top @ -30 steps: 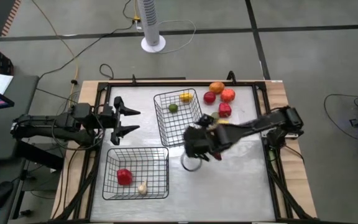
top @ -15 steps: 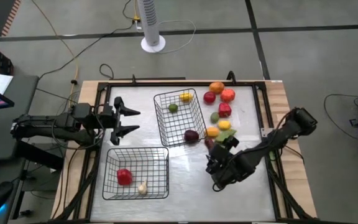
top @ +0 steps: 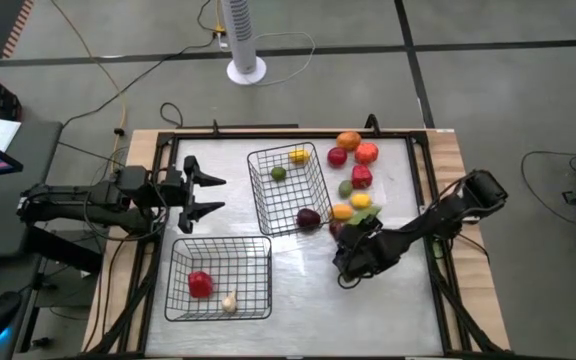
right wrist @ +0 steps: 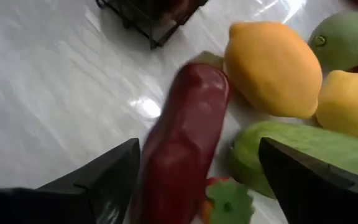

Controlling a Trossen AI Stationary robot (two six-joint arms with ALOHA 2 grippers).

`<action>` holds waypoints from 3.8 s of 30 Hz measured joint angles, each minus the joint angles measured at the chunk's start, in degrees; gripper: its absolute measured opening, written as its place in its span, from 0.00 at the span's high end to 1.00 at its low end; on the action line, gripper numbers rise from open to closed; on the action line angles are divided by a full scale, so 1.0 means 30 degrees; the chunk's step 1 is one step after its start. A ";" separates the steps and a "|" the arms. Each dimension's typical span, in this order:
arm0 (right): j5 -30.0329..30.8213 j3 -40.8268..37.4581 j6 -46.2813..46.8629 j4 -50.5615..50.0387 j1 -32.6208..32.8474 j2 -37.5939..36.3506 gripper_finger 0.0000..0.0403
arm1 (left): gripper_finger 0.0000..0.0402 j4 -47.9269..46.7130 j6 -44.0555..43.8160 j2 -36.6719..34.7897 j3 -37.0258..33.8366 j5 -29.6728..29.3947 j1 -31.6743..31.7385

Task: Sort produce into baskets
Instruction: Put the red chili pepper into the bottom black wire basket, then put the green cucumber into the bottom black wire basket

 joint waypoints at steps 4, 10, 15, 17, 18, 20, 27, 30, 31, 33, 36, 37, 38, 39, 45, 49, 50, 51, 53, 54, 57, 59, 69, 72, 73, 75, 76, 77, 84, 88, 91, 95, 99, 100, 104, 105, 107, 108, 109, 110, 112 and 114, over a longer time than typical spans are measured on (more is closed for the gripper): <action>-0.0864 -0.0966 -0.0442 0.1645 -0.0092 0.0015 0.22 | 0.35 -0.0003 0.0000 -0.0004 0.0000 0.0000 -0.0007; -0.1579 -0.1848 -0.1112 0.3186 -0.0192 -0.0007 0.32 | 0.35 0.0004 0.0073 -0.0004 0.0000 -0.0095 -0.0002; -0.1756 -0.1493 -0.1201 0.2155 -0.0192 -0.0220 0.41 | 0.35 0.0000 0.0058 -0.0004 0.0000 -0.0102 -0.0007; -0.1778 -0.0950 -0.1225 0.1071 -0.0188 -0.0445 0.46 | 0.35 0.0004 0.0051 -0.0004 0.0000 -0.0117 -0.0007; -0.1778 -0.0603 -0.1187 0.0474 -0.0192 -0.0605 0.49 | 0.35 0.0004 0.0051 -0.0004 0.0000 -0.0130 -0.0007; -0.1699 0.0052 -0.0996 -0.1109 -0.0148 -0.1017 0.55 | 0.35 0.0004 0.0053 -0.0009 0.0000 -0.0153 -0.0005; -0.1450 0.2077 -0.0882 -0.4929 -0.0133 -0.2393 0.64 | 0.35 0.0004 0.0058 -0.0004 0.0000 -0.0153 -0.0007; -0.1472 0.2881 -0.0475 -0.6233 -0.0133 -0.2764 0.61 | 0.35 0.0004 0.0066 -0.0004 0.0000 -0.0153 -0.0007; -0.1472 0.3232 -0.0104 -0.6987 -0.0133 -0.2863 0.60 | 0.35 0.0004 0.0066 -0.0004 0.0000 -0.0153 -0.0006; -0.1444 0.3950 0.0837 -0.8689 -0.0133 -0.2965 0.59 | 0.35 0.0004 0.0064 -0.0004 0.0000 -0.0151 -0.0005; -0.0703 0.4964 0.2544 -1.0946 -0.0133 -0.2965 0.60 | 0.35 0.0004 0.0051 -0.0004 0.0000 -0.0146 0.0000; -0.0373 0.5235 0.2941 -1.1451 -0.0126 -0.2972 0.60 | 0.35 0.0004 0.0051 -0.0004 0.0000 -0.0146 0.0000; -0.0004 0.5519 0.3187 -1.1704 -0.0118 -0.2973 0.61 | 0.35 0.0004 0.0044 -0.0004 0.0000 -0.0146 -0.0004; 0.0355 0.5786 0.3207 -1.1672 -0.0074 -0.2973 0.61 | 0.35 0.0004 0.0044 -0.0004 0.0000 -0.0146 0.0000; 0.2925 0.7092 -0.0342 -0.7826 0.0502 -0.2973 0.60 | 0.35 0.0011 0.0062 -0.0004 0.0000 -0.0185 -0.0007; 0.3294 0.7200 -0.6113 -0.1126 0.0904 -0.2973 0.60 | 0.35 0.0012 0.0374 -0.0004 0.0000 -0.0494 0.0000; 0.2948 0.7200 -0.7464 0.0565 0.0923 -0.2960 0.60 | 0.35 0.0018 0.0372 -0.0004 0.0000 -0.0503 0.0000; 0.2424 0.7202 -0.8672 0.2260 0.0910 -0.2877 0.60 | 0.35 0.0018 0.0372 -0.0004 0.0000 -0.0503 -0.0004; 0.1297 0.7237 -1.0785 0.5424 0.0853 -0.2612 0.60 | 0.35 0.0018 0.0319 -0.0004 0.0000 -0.0495 -0.0003; 0.0760 0.7236 -1.1643 0.6635 0.0891 -0.2369 0.60 | 0.35 0.0018 0.0173 -0.0004 0.0000 -0.0495 0.0000; -0.0899 0.7237 -1.3548 1.0193 0.0706 -0.1367 0.59 | 0.35 0.0020 0.0051 -0.0004 0.0000 -0.0494 -0.0004; -0.1839 0.7230 -1.4321 1.1820 0.0495 -0.0476 0.59 | 0.35 0.0090 0.0042 -0.0011 0.0000 -0.0414 -0.0007; -0.6432 0.8855 -1.6357 1.5007 -0.1587 0.3620 0.59 | 0.35 0.0158 0.0082 -0.0005 0.0000 -0.0393 -0.0007; -0.7622 1.0032 -1.6450 1.5026 -0.2120 0.4521 0.58 | 0.35 0.0150 0.0082 -0.0005 0.0000 -0.0393 -0.0007; -0.8064 1.0373 -1.6470 1.4942 -0.2243 0.4792 0.56 | 0.35 0.0150 0.0080 -0.0011 0.0000 -0.0389 -0.0007; -0.8955 1.1098 -1.6646 1.4865 -0.2460 0.5299 0.51 | 0.35 0.0045 0.0073 -0.0007 0.0000 -0.0368 -0.0005; -0.9174 1.1427 -1.6691 1.4535 -0.2543 0.5495 0.48 | 0.35 0.0001 0.0077 -0.0004 0.0000 -0.0369 -0.0003; -0.9297 1.1788 -1.6712 1.4082 -0.2590 0.5624 0.44 | 0.35 0.0002 0.0073 -0.0011 0.0000 -0.0364 -0.0006; -0.7454 1.3691 -1.6250 0.6633 -0.2473 0.5103 0.28 | 0.35 -0.0084 0.0102 -0.0011 0.0000 -0.0357 -0.0007; -0.4310 1.3736 -1.4815 0.2390 -0.1752 0.3664 0.28 | 0.35 -0.0136 0.0102 -0.0011 0.0000 -0.0357 -0.0006; -0.2051 1.3736 -1.2695 -0.1478 -0.0732 0.2823 0.28 | 0.35 -0.0171 0.0096 -0.0011 0.0000 -0.0350 -0.0001; 0.0508 1.3736 -0.8278 -0.6600 0.0922 0.2343 0.28 | 0.35 -0.0155 0.0051 -0.0011 0.0000 -0.0343 -0.0007; 0.1317 1.3008 -0.3695 -1.0040 0.2212 0.2317 0.28 | 0.35 -0.0084 -0.0102 -0.0011 0.0000 -0.0342 0.0000; 0.1295 1.2582 -0.2646 -1.0779 0.2422 0.2317 0.28 | 0.35 -0.0069 -0.0126 -0.0011 0.0000 -0.0342 -0.0007; 0.0743 1.0219 0.1003 -1.2378 0.2766 0.1771 0.28 | 0.35 -0.0069 -0.0146 -0.0010 0.0000 -0.0342 -0.0001; 0.0223 0.9458 0.1707 -1.2360 0.2719 0.1376 0.28 | 0.35 -0.0069 -0.0146 -0.0011 0.0000 -0.0342 -0.0004; -0.0974 0.7843 0.2705 -1.2052 0.2514 0.0292 0.28 | 0.35 -0.0069 -0.0146 -0.0011 0.0000 -0.0342 -0.0001; -0.1224 0.7086 0.3052 -1.1905 0.2450 -0.0286 0.28 | 0.35 -0.0069 -0.0146 -0.0011 0.0000 -0.0335 -0.0007; -0.1365 0.6309 0.3377 -1.1793 0.2393 -0.0950 0.28 | 0.35 -0.0069 -0.0146 -0.0011 0.0000 -0.0335 -0.0007; -0.1528 0.5564 0.3657 -1.1812 0.2274 -0.1588 0.28 | 0.35 -0.0069 -0.0146 -0.0004 0.0000 -0.0342 0.0000; -0.2104 0.4307 0.3974 -1.1750 0.1828 -0.2964 0.28 | 0.35 -0.0069 -0.0146 -0.0009 0.0000 -0.0335 -0.0007; -0.2565 0.3193 0.3916 -1.1529 0.1232 -0.4346 0.28 | 0.35 -0.0069 -0.0146 -0.0005 0.0000 -0.0335 -0.0007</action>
